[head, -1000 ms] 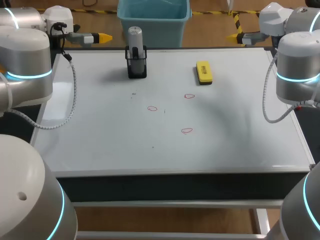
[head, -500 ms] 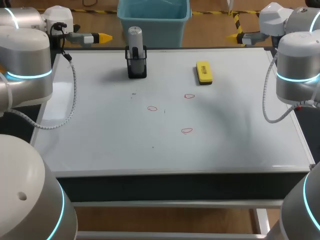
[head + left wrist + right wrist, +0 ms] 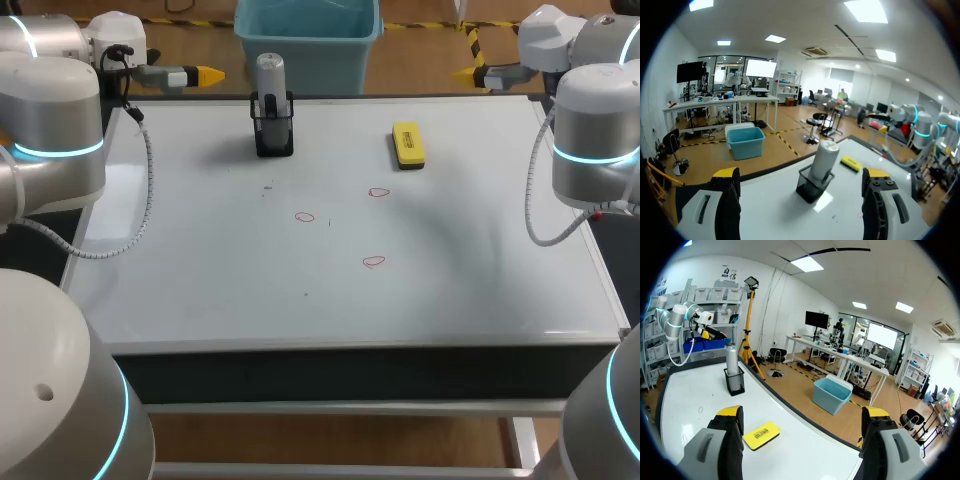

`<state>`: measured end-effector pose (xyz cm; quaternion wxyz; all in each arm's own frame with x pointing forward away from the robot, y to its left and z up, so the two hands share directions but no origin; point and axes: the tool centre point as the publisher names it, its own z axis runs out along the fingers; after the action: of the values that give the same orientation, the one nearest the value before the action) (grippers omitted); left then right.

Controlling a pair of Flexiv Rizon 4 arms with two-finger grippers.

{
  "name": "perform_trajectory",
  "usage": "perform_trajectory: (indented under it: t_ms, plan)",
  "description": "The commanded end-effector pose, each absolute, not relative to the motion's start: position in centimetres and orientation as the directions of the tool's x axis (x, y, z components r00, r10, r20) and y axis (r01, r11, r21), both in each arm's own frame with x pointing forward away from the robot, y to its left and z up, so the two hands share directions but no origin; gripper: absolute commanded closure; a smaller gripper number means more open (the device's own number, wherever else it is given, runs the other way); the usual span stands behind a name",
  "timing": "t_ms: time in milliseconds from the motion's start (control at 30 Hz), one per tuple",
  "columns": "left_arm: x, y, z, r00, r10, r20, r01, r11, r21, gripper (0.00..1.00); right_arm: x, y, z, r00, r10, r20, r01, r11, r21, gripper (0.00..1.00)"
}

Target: Pick up the inspection probe, press it on each red-marked spot on the whiteboard one by one, put down the probe, pick up the eraser, and wipe off all the red marks.

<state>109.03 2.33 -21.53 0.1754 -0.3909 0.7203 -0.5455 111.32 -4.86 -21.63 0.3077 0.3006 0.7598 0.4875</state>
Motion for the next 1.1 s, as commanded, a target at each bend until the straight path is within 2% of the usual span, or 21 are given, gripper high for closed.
perform_trajectory:
  t_ms: [33,600,1100]
  plan:
    - [109.1,2.3,-21.6,-0.633,-0.754,0.174,-0.37,0.098,-0.924,0.0,111.4,-4.9,-21.6,-0.631,0.756,-0.174,0.157,0.345,0.925,0.0]
    - [109.2,2.2,-21.9,-0.639,-0.747,0.184,-0.369,0.087,-0.925,0.0,111.4,-4.9,-21.6,-0.631,0.756,-0.174,0.157,0.345,0.925,0.0]
    - [110.1,-2.5,-23.4,-0.852,-0.522,0.05,-0.192,0.221,-0.956,0.0,111.4,-4.9,-21.6,-0.631,0.756,-0.174,0.157,0.345,0.925,0.0]
